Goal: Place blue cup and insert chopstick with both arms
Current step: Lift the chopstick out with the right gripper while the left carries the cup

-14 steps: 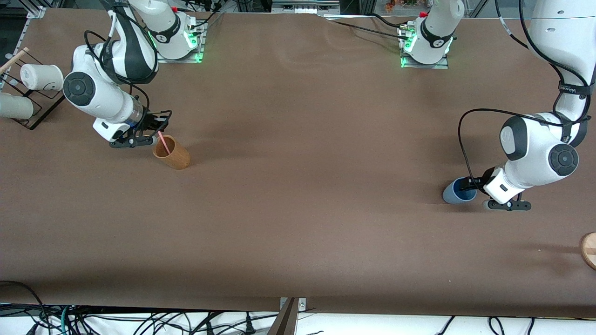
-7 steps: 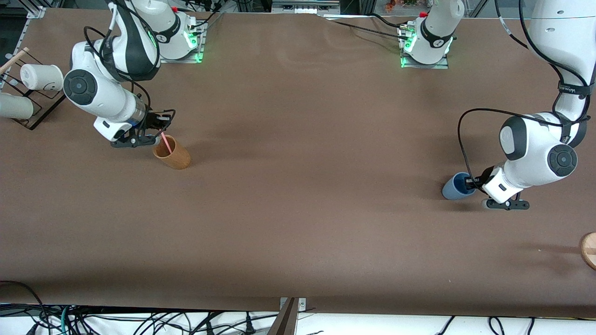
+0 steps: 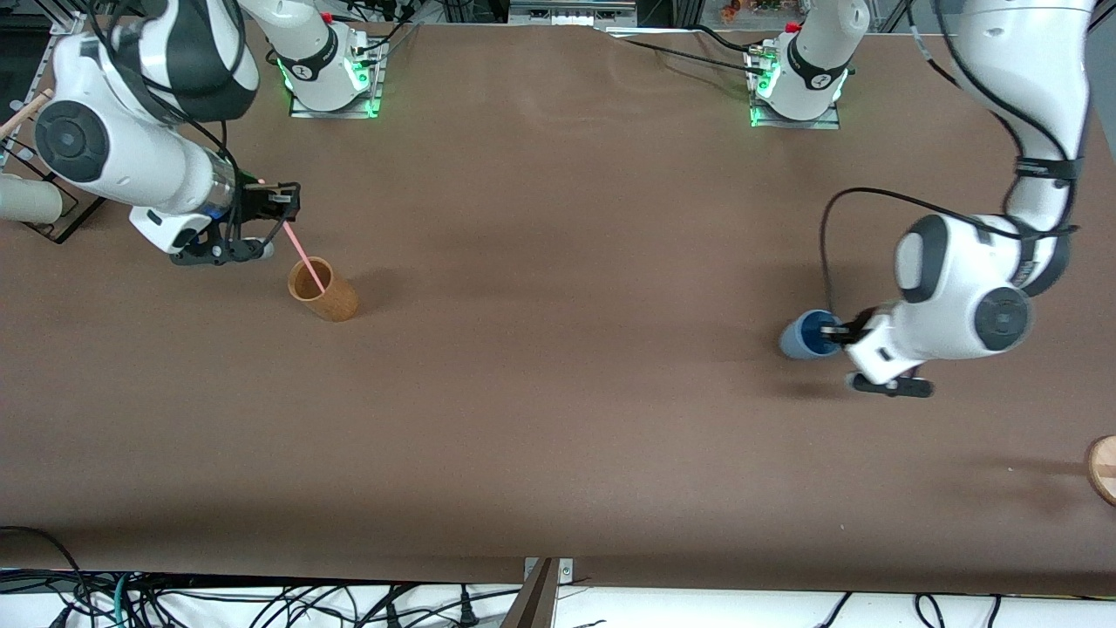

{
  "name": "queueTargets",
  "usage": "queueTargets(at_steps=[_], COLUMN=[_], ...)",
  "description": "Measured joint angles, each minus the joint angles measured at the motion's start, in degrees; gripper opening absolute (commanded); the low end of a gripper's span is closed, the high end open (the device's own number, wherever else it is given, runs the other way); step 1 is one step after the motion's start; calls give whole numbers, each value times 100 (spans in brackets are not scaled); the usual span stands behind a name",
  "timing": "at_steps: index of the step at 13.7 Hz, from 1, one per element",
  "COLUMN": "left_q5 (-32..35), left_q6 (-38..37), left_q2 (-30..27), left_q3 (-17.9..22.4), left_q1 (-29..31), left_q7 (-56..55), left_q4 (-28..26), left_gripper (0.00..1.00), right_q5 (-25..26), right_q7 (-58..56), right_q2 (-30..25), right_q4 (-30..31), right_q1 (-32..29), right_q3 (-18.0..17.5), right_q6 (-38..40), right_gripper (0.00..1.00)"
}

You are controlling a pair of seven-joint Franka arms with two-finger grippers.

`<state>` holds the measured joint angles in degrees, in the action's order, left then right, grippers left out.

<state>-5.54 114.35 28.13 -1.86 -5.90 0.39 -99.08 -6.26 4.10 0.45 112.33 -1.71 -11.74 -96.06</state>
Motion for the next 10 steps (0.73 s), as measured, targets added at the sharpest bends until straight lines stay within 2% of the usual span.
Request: queueTargets(at_steps=[3,5,10], left_q5=[-243,-255,-258], left_q6=[-2,2,146], left_q2=[8,51,494], left_q3=[-115,-127,-122], left_q1=[-1129,-1760,-2735], left_q7=[-1296,-2274,-4243], left_q4=[70,327,1132], left_gripper=[0,0,0], right_q5=[-81,-88,-414], right_q7=[0,0,40], right_q2=[-8,-7,123], right_q4=[-561,-817,-1302], right_q1=[0,-2,-24], right_q3=[-1,-1,5], right_q6=[593,782,959], right_gripper=[0,0,0])
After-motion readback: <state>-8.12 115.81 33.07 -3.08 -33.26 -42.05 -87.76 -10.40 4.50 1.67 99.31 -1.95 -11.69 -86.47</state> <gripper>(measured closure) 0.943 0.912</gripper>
